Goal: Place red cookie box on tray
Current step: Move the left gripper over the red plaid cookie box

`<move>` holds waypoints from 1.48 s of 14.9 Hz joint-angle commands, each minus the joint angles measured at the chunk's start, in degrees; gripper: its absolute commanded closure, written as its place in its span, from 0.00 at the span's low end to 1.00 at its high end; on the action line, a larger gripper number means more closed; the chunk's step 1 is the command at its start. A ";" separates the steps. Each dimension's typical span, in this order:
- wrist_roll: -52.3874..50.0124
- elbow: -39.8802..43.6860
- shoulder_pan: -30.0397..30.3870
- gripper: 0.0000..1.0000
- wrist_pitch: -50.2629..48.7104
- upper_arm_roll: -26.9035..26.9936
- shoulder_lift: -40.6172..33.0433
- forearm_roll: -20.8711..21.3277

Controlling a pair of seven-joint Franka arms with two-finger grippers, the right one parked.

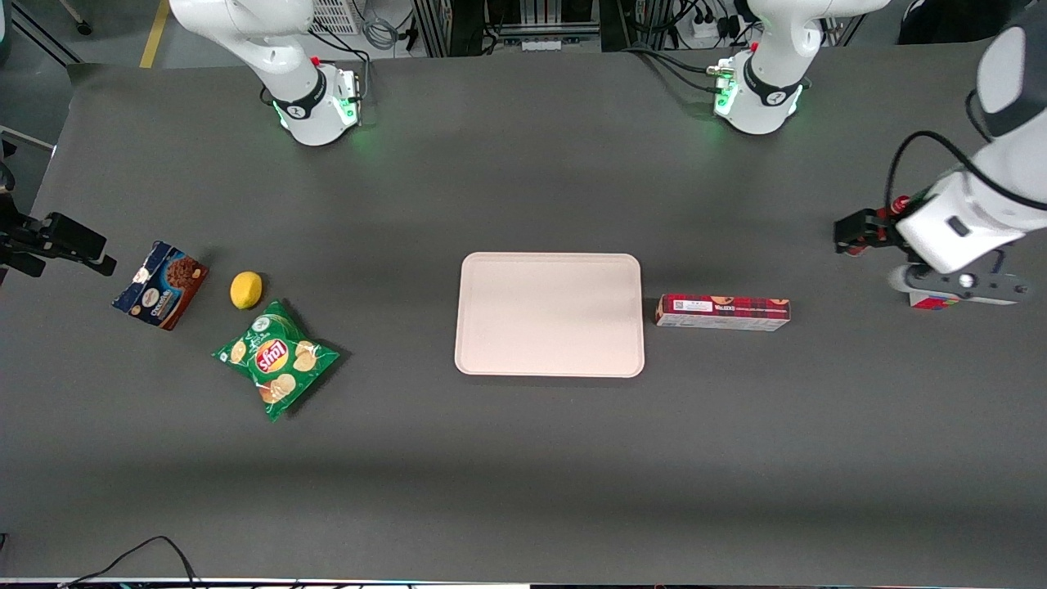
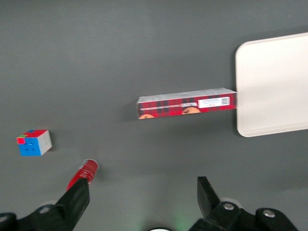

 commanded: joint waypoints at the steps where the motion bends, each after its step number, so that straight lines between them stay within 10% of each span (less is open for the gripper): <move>1: -5.82 1.03 -0.29 0.00 -1.33 -4.83 1.04 -0.25; 13: 32.00 -5.02 -0.29 0.00 1.12 -5.90 1.84 3.17; 22: 67.24 -18.82 0.23 0.00 25.72 -5.64 -1.07 4.06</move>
